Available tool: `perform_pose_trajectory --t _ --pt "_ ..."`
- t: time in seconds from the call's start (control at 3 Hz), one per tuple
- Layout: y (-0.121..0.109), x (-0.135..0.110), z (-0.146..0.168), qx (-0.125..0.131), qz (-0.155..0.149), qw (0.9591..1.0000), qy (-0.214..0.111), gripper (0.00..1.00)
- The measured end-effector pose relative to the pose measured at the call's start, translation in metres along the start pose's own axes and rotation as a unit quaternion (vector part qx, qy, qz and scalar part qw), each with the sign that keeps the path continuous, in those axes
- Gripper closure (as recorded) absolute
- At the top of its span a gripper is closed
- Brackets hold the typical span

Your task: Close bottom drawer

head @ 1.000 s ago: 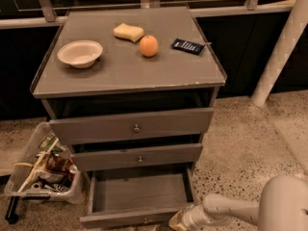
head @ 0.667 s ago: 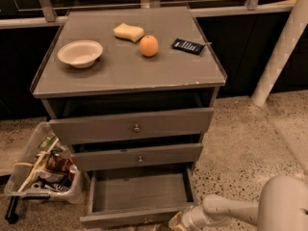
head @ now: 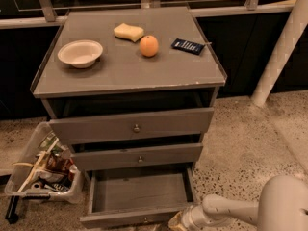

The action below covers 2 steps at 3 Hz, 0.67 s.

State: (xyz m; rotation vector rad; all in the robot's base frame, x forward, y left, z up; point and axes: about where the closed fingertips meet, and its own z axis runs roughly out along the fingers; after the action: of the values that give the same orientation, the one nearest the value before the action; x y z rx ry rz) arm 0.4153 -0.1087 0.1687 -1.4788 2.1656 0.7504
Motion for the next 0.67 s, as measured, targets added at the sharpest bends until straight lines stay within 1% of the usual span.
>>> perform_pose_trajectory --t 0.33,0.67 --pt "0.000 0.000 0.000 0.000 0.000 1.0000 0.000 0.35" --pt "-0.012 -0.007 0.010 0.016 -0.028 0.9995 -0.004 0.12"
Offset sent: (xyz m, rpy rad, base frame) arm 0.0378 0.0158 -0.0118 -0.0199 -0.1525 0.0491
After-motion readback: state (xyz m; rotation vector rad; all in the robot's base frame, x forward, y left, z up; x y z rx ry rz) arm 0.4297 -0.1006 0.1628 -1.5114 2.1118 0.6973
